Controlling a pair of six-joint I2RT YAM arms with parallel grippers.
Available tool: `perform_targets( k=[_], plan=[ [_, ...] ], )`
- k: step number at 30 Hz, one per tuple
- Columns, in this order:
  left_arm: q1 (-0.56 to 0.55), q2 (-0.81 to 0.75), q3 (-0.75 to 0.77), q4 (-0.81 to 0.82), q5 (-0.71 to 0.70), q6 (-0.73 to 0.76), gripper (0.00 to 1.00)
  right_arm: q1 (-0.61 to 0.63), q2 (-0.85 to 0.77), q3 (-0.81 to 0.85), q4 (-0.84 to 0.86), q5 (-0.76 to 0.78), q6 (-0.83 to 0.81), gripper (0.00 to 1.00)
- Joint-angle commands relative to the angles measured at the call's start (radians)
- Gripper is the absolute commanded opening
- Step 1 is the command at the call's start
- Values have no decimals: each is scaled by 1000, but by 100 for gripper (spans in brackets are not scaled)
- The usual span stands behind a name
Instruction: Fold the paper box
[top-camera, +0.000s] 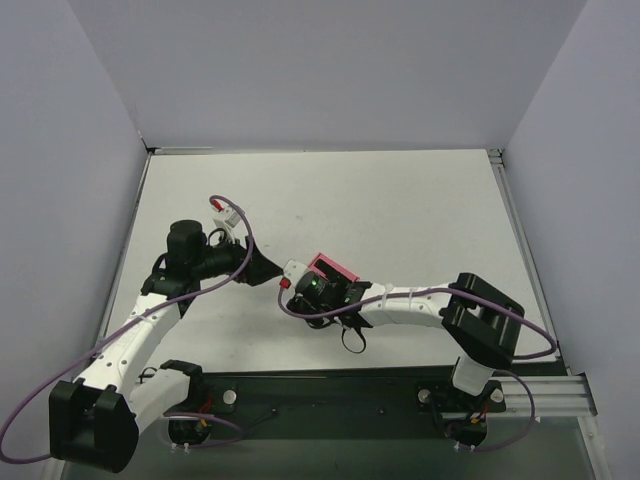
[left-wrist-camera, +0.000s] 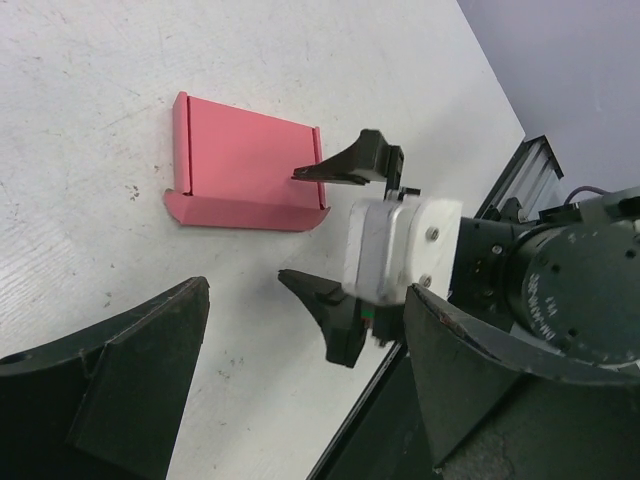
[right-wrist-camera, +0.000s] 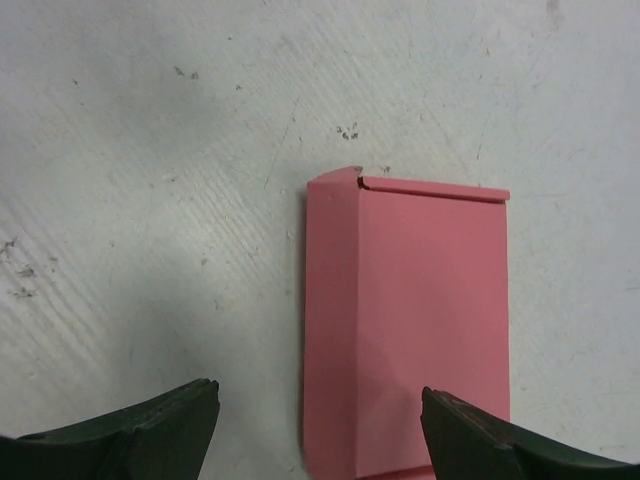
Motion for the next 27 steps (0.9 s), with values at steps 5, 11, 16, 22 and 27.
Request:
perform_targets(
  k=[5, 11, 16, 22, 27],
  plan=[
    [-3, -6, 17, 6, -13, 23, 88, 63, 129, 41, 78, 215, -139, 77],
    [-5, -8, 19, 6, -13, 23, 88, 76, 195, 67, 55, 298, -188, 68],
    [-5, -12, 16, 6, -16, 21, 88, 76, 233, 78, 38, 328, -205, 65],
    [-5, -12, 16, 6, -19, 21, 88, 76, 277, 93, 29, 323, -222, 51],
    [-6, -11, 17, 6, -24, 23, 88, 77, 250, 101, -1, 300, -215, 37]
  ],
)
